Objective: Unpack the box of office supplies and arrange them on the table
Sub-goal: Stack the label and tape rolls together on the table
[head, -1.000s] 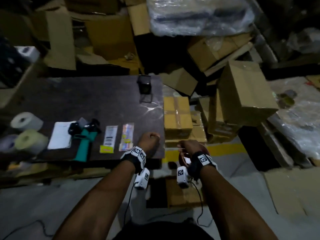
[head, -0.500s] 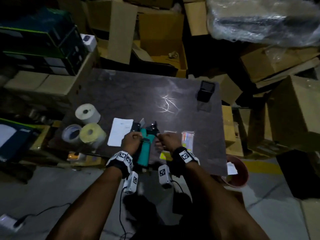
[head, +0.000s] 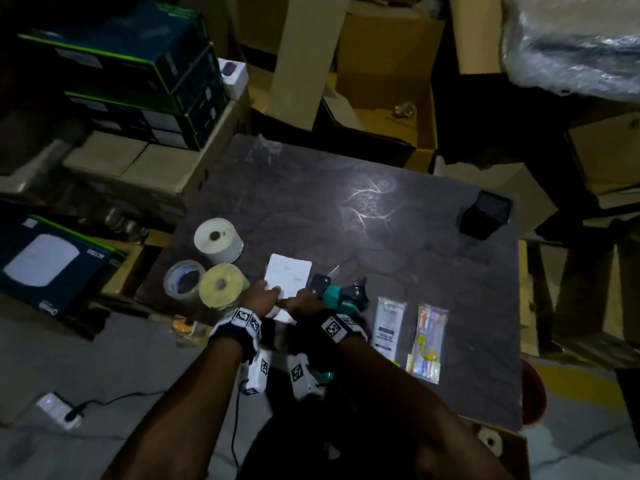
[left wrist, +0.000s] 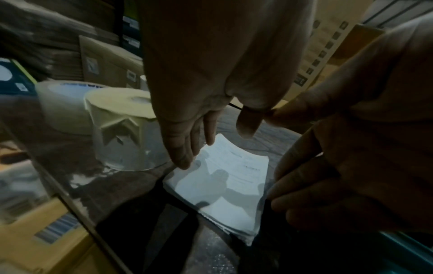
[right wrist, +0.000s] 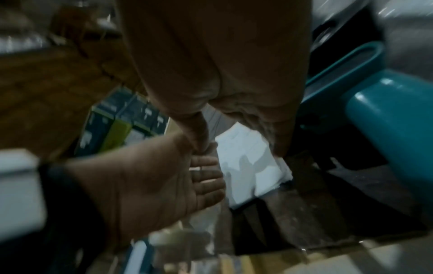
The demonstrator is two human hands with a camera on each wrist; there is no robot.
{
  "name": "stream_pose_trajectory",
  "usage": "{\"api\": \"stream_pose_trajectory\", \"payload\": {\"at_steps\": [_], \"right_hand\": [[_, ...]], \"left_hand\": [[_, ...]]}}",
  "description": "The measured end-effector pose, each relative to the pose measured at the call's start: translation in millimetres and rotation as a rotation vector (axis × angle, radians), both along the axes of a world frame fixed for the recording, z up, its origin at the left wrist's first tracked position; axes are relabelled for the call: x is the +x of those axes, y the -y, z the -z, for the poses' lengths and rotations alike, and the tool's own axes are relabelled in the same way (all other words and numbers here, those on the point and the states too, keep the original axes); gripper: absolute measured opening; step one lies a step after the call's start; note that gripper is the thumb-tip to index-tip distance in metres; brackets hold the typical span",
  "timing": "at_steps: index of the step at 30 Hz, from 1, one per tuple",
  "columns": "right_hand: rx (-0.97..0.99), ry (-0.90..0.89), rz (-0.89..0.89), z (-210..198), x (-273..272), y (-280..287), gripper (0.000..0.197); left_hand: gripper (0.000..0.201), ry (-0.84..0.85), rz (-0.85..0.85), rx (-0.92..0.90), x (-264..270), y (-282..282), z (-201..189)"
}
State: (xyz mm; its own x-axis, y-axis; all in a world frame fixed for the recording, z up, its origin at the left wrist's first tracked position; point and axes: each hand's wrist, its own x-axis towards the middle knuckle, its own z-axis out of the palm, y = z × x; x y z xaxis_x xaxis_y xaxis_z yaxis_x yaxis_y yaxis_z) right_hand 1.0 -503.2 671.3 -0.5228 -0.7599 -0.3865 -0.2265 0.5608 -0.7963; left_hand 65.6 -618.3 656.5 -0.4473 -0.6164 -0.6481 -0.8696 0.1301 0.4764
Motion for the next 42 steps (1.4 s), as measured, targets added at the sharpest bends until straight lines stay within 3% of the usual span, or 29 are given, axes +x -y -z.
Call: {"api": "stream_pose_trajectory", "payload": {"at_steps": [3, 4, 7, 10, 14, 19, 21, 23, 26, 27, 33, 40, 42], "right_hand": [[0.301, 0.140, -0.094, 15, 3, 13, 0.041], [0.273, 0.041, -0.013, 26, -1, 17, 0.042], [0.403, -0.083, -0.114, 25, -4, 33, 0.041], [0.487, -0.151, -0.113, 21, -16, 38, 0.037], [0.575, -0.010, 0.155, 12, -18, 42, 0.029], [0.406, 0.085, 0.379, -13, -4, 45, 0.032], [0.253, 0.277, 0.624, -25, 1, 51, 0.036], [0.097, 0.412, 0.748, -36, 6, 62, 0.041], [-0.019, 0.537, 0.808, -49, 0, 75, 0.022], [-0.042, 0.568, 0.807, -53, -1, 79, 0.014], [-0.199, 0.646, 0.815, -36, -27, 115, 0.008], [-0.254, 0.796, 0.725, -22, -84, 179, 0.003], [-0.254, 0.755, 0.757, -21, -110, 204, 0.014]], "left_hand": [[0.046, 0.041, -0.015, 0.020, -5, 6, 10], [0.042, 0.045, -0.032, 0.027, -6, 6, 11], [0.046, 0.045, 0.012, 0.051, -9, 14, 16], [0.047, 0.046, 0.103, 0.191, -15, 26, 23], [0.041, 0.049, 0.206, 0.273, -16, 44, 18], [0.038, -0.042, 0.279, 0.260, -9, 71, -14], [0.035, -0.077, 0.473, 0.177, -5, 89, -26], [0.033, -0.118, 0.540, 0.124, -14, 104, -36], [0.035, -0.216, 0.200, 0.356, -25, 126, -44], [0.037, -0.237, 0.151, 0.347, -25, 129, -50], [0.030, -0.374, 0.044, 0.401, -42, 166, -49], [0.031, -0.395, -0.017, 0.197, -86, 225, -52], [0.033, -0.434, -0.071, 0.192, -102, 239, -53]]}}
